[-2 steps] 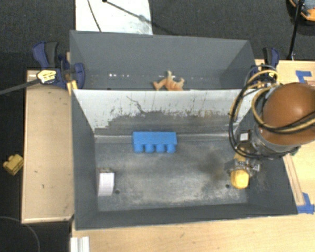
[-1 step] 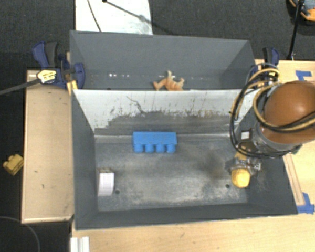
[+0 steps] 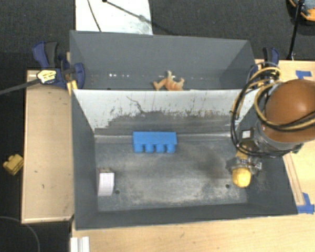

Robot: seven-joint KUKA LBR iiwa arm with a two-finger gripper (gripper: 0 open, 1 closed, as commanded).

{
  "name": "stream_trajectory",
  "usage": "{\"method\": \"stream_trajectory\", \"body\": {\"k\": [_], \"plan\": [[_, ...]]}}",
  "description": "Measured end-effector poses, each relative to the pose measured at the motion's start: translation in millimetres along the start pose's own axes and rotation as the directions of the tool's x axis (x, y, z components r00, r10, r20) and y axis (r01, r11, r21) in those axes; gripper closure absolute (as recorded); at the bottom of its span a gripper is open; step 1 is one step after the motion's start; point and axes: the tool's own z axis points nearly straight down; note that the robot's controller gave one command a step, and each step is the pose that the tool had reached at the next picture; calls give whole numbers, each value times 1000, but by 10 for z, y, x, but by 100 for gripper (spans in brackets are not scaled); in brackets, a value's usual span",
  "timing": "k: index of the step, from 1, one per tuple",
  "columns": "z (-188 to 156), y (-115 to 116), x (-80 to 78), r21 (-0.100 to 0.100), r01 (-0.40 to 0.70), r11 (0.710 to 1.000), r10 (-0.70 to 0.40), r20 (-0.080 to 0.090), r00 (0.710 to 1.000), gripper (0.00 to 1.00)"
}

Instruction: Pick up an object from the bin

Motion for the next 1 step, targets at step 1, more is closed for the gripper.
{"method": "stream_trajectory", "body": {"k": [1], "plan": [[-62,-1,0,0,-1,1000,1,0,1000,100]]}}
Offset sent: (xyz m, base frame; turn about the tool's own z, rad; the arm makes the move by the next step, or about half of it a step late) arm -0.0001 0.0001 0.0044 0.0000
